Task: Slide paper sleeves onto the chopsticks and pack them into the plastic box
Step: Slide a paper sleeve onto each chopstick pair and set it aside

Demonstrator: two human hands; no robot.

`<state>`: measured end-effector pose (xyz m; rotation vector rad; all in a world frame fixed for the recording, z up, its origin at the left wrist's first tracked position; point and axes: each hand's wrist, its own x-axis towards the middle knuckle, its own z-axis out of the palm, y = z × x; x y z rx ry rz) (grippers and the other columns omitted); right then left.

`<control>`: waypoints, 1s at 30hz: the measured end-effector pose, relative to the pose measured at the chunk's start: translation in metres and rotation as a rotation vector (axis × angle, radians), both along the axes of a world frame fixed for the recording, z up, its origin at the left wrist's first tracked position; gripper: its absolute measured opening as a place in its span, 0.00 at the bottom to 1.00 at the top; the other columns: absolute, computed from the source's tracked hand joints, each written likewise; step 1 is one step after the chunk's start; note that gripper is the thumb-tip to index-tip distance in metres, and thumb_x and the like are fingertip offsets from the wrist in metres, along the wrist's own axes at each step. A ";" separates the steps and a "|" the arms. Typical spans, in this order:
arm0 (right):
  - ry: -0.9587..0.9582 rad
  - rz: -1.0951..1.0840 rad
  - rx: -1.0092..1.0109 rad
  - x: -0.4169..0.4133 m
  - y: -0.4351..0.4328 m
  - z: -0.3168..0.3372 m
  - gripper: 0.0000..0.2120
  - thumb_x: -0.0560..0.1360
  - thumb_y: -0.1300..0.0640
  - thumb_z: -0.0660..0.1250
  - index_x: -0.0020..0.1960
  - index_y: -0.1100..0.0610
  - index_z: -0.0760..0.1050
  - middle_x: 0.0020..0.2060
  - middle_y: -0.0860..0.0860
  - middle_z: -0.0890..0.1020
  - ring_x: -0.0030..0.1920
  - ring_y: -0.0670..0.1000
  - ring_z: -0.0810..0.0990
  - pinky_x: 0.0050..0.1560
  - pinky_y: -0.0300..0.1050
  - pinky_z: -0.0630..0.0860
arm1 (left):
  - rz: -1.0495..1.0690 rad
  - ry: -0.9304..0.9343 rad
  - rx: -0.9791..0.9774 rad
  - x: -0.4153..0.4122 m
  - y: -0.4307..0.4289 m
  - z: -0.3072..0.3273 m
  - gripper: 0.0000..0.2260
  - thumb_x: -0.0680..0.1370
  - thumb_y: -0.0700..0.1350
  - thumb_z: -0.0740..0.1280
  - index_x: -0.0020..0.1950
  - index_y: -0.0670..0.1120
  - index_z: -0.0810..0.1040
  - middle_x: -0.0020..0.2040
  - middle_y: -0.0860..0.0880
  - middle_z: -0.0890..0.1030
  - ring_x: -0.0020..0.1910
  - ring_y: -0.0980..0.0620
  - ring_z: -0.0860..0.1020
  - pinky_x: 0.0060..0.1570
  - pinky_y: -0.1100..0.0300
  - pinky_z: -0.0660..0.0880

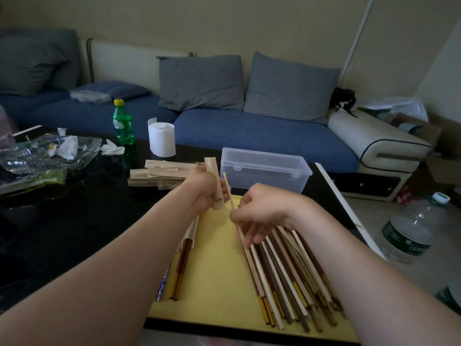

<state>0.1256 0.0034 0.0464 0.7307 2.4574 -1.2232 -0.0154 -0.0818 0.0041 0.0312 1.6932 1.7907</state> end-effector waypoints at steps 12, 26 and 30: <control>-0.137 0.089 0.075 0.001 0.004 -0.001 0.14 0.79 0.61 0.77 0.61 0.68 0.82 0.44 0.62 0.89 0.36 0.53 0.88 0.34 0.41 0.84 | 0.043 0.031 0.057 -0.002 -0.001 -0.001 0.09 0.86 0.38 0.60 0.63 0.36 0.76 0.53 0.38 0.82 0.46 0.46 0.84 0.48 0.52 0.84; -0.009 -0.070 -0.129 0.004 0.006 0.004 0.15 0.77 0.65 0.78 0.60 0.62 0.76 0.47 0.61 0.90 0.41 0.54 0.89 0.41 0.45 0.85 | -0.058 0.064 0.107 0.009 -0.004 0.006 0.07 0.87 0.37 0.60 0.54 0.38 0.76 0.55 0.38 0.83 0.53 0.45 0.85 0.60 0.49 0.82; 0.155 -0.214 -0.210 0.002 0.005 -0.002 0.16 0.77 0.68 0.77 0.54 0.57 0.72 0.44 0.59 0.90 0.40 0.55 0.90 0.48 0.50 0.88 | -0.141 0.040 0.112 0.013 -0.002 0.004 0.07 0.86 0.36 0.59 0.60 0.36 0.75 0.57 0.38 0.83 0.53 0.44 0.85 0.53 0.50 0.83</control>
